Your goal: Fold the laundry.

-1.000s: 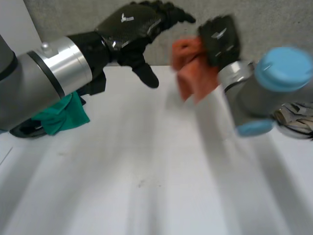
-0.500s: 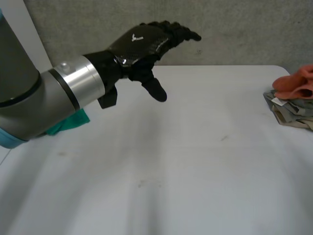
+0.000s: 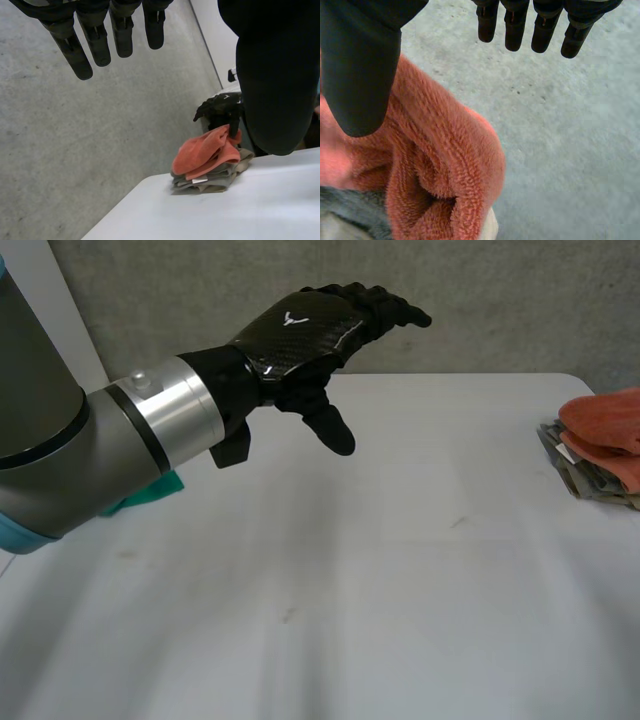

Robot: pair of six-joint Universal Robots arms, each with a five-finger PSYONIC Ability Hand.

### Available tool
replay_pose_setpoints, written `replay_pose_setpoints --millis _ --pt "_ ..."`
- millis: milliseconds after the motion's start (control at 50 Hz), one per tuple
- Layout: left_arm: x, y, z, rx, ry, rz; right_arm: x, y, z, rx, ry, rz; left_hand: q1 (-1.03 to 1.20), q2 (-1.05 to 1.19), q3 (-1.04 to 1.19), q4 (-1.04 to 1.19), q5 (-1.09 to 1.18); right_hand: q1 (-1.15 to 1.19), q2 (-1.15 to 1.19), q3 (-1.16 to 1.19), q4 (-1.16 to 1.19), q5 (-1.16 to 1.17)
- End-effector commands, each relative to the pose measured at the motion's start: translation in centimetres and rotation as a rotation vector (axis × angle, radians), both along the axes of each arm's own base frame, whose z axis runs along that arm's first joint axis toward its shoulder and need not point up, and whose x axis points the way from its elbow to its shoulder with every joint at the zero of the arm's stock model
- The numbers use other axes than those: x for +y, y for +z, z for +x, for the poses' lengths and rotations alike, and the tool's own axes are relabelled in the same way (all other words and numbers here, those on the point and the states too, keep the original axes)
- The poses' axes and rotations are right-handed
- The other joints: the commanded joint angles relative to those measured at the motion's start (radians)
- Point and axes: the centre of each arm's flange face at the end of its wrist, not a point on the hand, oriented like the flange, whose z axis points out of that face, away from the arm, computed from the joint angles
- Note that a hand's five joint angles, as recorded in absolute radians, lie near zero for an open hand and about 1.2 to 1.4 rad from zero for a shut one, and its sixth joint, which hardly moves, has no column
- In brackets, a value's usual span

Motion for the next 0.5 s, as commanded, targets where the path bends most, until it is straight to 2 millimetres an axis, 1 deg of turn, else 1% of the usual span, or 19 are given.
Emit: replay_pose_setpoints --millis 20,80,100,140,160,180,200,240,260,300,320,340,380,400,420,460,480,500 --pt "0.8 -0.2 -0.3 -0.005 -0.017 0.017 3.2 4.4 -5.0 0.017 -0.369 0.059 0.002 -0.033 -0.009 -0.003 -0.005 -0.06 -0.042 -0.033 -0.032 -0.041" --pt "0.8 -0.3 -0.2 -0.006 -0.017 0.018 3.4 6.1 -7.7 0.115 -0.514 0.054 0.005 -0.03 -0.006 0.0 -0.002 -0.06 -0.042 -0.033 -0.032 -0.041" --pt "0.8 0.0 -0.3 0.0 -0.019 0.011 3.4 7.6 -8.5 0.206 -0.58 0.037 0.005 -0.03 -0.006 0.0 -0.002 -0.06 -0.042 -0.033 -0.032 -0.041" --pt "0.8 0.5 -0.3 0.01 -0.017 -0.004 3.3 9.6 -9.3 0.285 -0.64 -0.006 0.005 -0.03 -0.006 0.0 -0.002 -0.06 -0.042 -0.033 -0.032 -0.041" --pt "0.8 0.9 -0.2 0.018 -0.013 -0.014 3.1 10.6 -9.4 0.321 -0.66 -0.034 0.008 -0.027 -0.003 0.003 0.001 -0.06 -0.042 -0.033 -0.032 -0.041" --pt "0.7 2.0 -0.2 0.043 0.004 -0.038 2.7 12.3 -8.9 0.36 -0.675 -0.095 0.005 -0.03 -0.006 0.0 -0.002 -0.06 -0.042 -0.033 -0.032 -0.041" --pt "0.6 3.0 -0.1 0.066 0.024 -0.051 2.4 13.2 -8.0 0.36 -0.66 -0.134 0.005 -0.03 -0.006 0.0 -0.002 -0.06 -0.042 -0.033 -0.032 -0.041" --pt "0.3 4.5 0.2 0.105 0.067 -0.071 1.6 14.7 -5.2 0.333 -0.596 -0.219 0.008 -0.027 -0.003 0.003 0.001 -0.06 -0.042 -0.033 -0.032 -0.041" --pt "-0.2 6.1 0.7 0.155 0.124 -0.085 1.1 15.8 -2.5 0.284 -0.527 -0.293 0.008 -0.027 -0.003 0.003 0.001 -0.06 -0.042 -0.033 -0.032 -0.041" --pt "-0.6 7.8 1.3 0.204 0.182 -0.106 1.0 17.0 0.4 0.234 -0.453 -0.373 0.005 -0.03 -0.006 0.0 -0.002 -0.06 -0.042 -0.033 -0.032 -0.041" --pt "-0.7 8.5 1.6 0.225 0.211 -0.117 1.7 18.6 3.1 0.188 -0.375 -0.452 0.005 -0.03 -0.006 0.0 -0.002 -0.06 -0.042 -0.033 -0.032 -0.041" --pt "-1.3 9.9 2.4 0.266 0.281 -0.148 2.3 19.4 4.5 0.168 -0.332 -0.484 0.005 -0.03 -0.006 0.0 -0.002 -0.06 -0.042 -0.033 -0.032 -0.041" --pt "-2.5 10.9 3.7 0.294 0.363 -0.172 3.5 20.1 7.4 0.131 -0.231 -0.528 0.008 -0.027 -0.003 0.003 0.001 -0.06 -0.042 -0.033 -0.032 -0.041" --pt "-3.4 11.2 4.5 0.301 0.409 -0.184 4.6 19.7 10.5 0.107 -0.114 -0.535 0.008 -0.027 -0.003 0.003 0.001 -0.06 -0.042 -0.033 -0.032 -0.041" --pt "-5.6 11.3 6.7 0.294 0.513 -0.199 5.1 19.2 12.1 0.1 -0.05 -0.53 0.011 -0.024 0.0 0.006 0.004 -0.06 -0.042 -0.033 -0.032 -0.041" --pt "-8.0 10.7 9.2 0.257 0.62 -0.213 6.0 17.6 15.0 0.093 0.071 -0.507 0.011 -0.024 0.0 0.006 0.004 -0.06 -0.042 -0.033 -0.032 -0.041" --pt "-9.1 10.2 10.5 0.221 0.678 -0.223 7.2 15.8 17.8 0.086 0.176 -0.463 0.011 -0.024 0.0 0.006 0.004 -0.06 -0.042 -0.033 -0.032 -0.041" --pt "-10.7 9.0 12.3 0.145 0.759 -0.23 7.9 14.9 19.1 0.079 0.223 -0.439 0.011 -0.024 0.0 0.006 0.004 -0.06 -0.042 -0.033 -0.032 -0.041"
